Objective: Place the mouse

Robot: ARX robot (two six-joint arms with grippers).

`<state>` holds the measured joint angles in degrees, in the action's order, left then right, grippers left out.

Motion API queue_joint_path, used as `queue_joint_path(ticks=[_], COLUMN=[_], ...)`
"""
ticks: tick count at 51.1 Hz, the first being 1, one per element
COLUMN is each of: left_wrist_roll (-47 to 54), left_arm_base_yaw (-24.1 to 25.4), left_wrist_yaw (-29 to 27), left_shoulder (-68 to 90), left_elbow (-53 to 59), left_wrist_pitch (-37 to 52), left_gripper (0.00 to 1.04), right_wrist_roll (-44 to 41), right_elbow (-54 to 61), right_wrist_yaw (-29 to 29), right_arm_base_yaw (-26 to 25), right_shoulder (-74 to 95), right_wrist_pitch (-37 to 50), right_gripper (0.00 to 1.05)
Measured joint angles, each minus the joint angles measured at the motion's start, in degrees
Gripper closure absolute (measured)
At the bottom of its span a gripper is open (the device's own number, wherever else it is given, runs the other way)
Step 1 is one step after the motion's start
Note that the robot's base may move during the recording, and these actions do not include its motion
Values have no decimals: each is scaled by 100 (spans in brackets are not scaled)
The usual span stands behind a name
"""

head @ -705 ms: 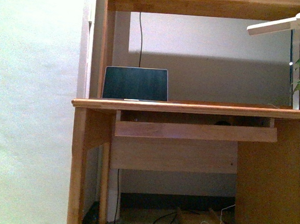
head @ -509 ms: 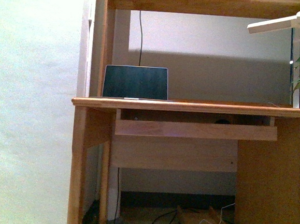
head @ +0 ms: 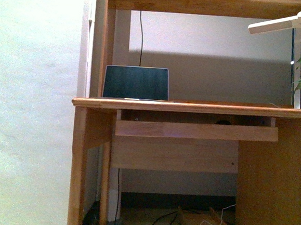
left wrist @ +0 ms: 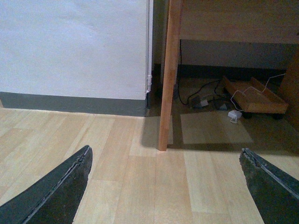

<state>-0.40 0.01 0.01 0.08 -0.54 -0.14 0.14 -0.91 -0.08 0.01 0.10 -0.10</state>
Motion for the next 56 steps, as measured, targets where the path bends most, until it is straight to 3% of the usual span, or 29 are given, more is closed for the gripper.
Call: queue_joint_path(ticks=[56], left_wrist_roll=[-2], left_arm_base_yaw=[0], left_wrist_yaw=[-2], left_shoulder=[0], left_elbow=[0], left_wrist_pitch=[2], left_gripper=[8], right_wrist_roll=[0], right_elbow=[0], right_wrist_yaw=[-2], right_arm_base_yaw=[0], right_shoulder=[0], right_wrist_pitch=[0], right_gripper=[7])
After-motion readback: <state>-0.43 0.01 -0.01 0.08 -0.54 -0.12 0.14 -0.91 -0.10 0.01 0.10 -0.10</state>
